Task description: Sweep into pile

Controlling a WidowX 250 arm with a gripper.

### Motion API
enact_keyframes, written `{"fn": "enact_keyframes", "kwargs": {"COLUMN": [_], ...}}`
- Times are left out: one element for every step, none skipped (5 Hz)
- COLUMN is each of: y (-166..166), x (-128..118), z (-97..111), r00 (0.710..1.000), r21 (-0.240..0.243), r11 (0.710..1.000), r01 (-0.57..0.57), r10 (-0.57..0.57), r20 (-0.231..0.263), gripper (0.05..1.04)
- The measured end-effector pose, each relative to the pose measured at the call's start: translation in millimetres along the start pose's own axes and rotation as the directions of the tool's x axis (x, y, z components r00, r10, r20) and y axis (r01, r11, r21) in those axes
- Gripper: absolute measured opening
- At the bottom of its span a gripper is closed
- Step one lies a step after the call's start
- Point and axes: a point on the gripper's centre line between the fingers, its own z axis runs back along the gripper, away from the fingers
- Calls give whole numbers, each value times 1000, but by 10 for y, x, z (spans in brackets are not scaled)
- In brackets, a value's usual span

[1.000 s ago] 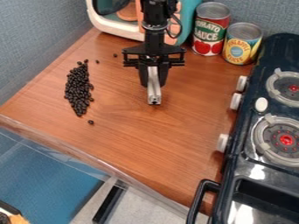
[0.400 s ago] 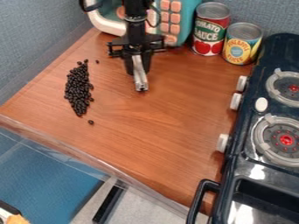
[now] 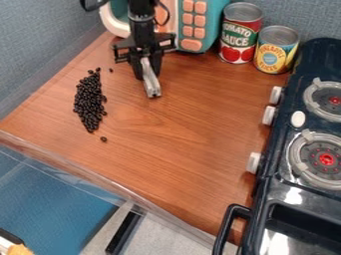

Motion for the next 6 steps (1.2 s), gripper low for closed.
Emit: {"fn": "enact_keyframes", "kwargs": {"y": [29,40,107,203,385,490], "x": [38,25,-10,-69,-122,-142], "z": [-11,-30,-19,1,74,141], "r00": [998,997,995,990,982,978], "r21": [-8,-15,-20,-34,-37,-69], "r11": [998,997,995,989,982,976], "r01": [-63,-77,-101,-143,-187,-208], "r10": [63,77,102,143,187,207], "r20": [13,19,21,0,-25,-25], "gripper": [365,365,365,365,365,365]}}
